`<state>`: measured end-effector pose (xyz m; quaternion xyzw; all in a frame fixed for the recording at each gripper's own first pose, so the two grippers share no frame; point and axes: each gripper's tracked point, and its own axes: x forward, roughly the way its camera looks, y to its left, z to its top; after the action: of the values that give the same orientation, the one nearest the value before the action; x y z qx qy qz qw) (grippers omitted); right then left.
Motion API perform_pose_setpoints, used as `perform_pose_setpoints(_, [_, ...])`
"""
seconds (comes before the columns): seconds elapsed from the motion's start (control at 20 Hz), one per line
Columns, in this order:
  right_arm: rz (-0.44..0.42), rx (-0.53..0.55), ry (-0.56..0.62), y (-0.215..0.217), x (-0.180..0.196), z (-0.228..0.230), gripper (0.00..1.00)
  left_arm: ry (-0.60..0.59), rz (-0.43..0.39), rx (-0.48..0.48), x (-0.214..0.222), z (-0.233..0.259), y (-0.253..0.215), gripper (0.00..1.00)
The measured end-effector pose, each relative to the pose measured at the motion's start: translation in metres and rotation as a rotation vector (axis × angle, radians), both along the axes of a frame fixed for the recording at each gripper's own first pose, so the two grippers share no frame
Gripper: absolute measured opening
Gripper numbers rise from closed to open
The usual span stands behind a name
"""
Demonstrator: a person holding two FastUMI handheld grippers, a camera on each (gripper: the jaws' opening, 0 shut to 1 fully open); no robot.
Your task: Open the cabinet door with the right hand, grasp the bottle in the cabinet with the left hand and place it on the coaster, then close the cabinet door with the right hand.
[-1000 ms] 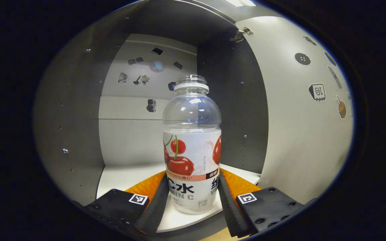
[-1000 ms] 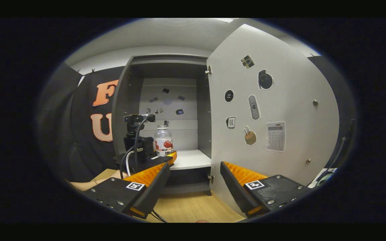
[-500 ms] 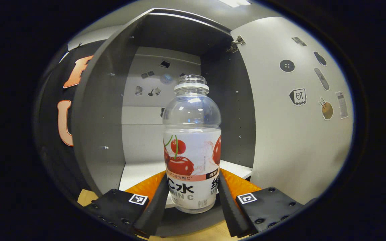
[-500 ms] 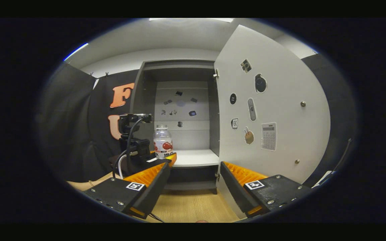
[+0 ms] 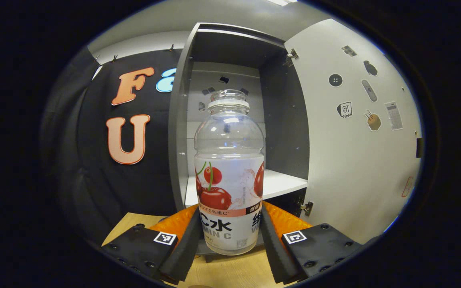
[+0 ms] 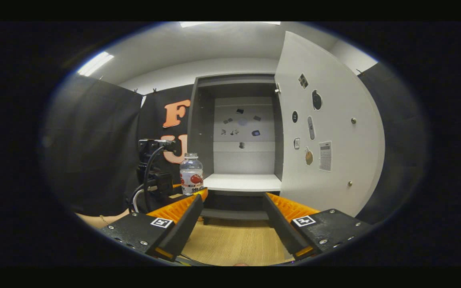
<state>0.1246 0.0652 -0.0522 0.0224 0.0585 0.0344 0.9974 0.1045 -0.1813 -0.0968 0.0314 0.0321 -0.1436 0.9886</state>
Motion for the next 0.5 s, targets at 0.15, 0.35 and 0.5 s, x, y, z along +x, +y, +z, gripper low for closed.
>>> perform_pose_setpoints(0.15, [0.013,0.000,0.007,0.005,-0.005,-0.006,0.93,-0.016,0.030,0.013,-0.019,-0.012,0.018,0.81])
perform_pose_setpoints(0.35, [0.017,0.005,0.001,0.019,-0.003,-0.010,0.93,-0.038,0.038,0.032,-0.030,-0.038,0.037,0.82])
perform_pose_setpoints(0.5, [0.003,0.016,-0.003,0.030,0.004,-0.013,0.93,-0.042,0.029,0.029,-0.036,-0.061,0.047,0.82])
